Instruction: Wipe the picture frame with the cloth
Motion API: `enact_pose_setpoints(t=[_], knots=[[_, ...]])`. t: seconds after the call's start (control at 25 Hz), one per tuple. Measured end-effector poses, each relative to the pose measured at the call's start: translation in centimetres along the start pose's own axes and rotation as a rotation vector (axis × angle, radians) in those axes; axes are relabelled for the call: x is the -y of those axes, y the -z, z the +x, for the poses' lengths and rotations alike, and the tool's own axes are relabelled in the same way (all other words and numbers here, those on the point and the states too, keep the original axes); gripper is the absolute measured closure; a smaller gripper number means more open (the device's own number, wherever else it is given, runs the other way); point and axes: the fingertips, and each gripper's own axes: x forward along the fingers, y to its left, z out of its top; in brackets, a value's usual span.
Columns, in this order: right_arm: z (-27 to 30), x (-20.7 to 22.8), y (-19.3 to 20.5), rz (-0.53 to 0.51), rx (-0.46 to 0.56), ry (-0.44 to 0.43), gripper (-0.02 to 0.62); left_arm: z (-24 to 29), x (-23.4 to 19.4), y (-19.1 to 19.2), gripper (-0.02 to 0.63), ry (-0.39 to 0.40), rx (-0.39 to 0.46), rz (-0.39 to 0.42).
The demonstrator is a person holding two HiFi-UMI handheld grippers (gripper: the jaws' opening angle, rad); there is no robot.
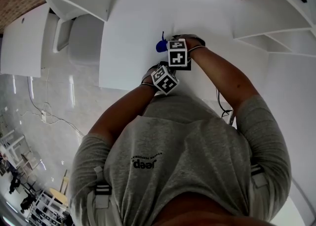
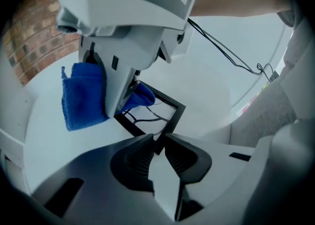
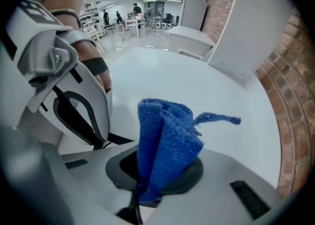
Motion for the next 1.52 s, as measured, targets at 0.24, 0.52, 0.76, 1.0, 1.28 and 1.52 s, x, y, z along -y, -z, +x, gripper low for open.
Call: enact_pose_setpoints(t=[0.24,0.52,0.76,1.0,1.28,1.52], knots=[[-0.2,-0.6,1.4,-0.001,-0.042,-0.023,0.537,0.1,0.0,0.0,0.523,0.007,0.001,-0.011],[-1.2,-1.8,6.9,0.005,-0.140,-0.043,0.537,0.0,-0.1,0.1,0.525,0.007,0.000,-0.017],[-2.6,-2.4,9.3,0.073,-0.131,-0.050,0.537,0.0,-0.1,0.1,0.525,0.007,-0.003,-0.007],[-3.1,-2.8,10.3,0.092,-0.142,-0.042,0.537,0.0,0.0,0.0,0.525,0.007,-0.011,0.001],[-3.0,-2.9,11.0,0.120,-0.131,-0.035,0.537,0.1,0.0,0.1,0.525,0.004,-0.014,0.005],[-3.0,-3.0,11.0,0.118,-0.134,-0.034,0.537,0.0,0.0,-0.1,0.525,0.003,-0.008,0.006]])
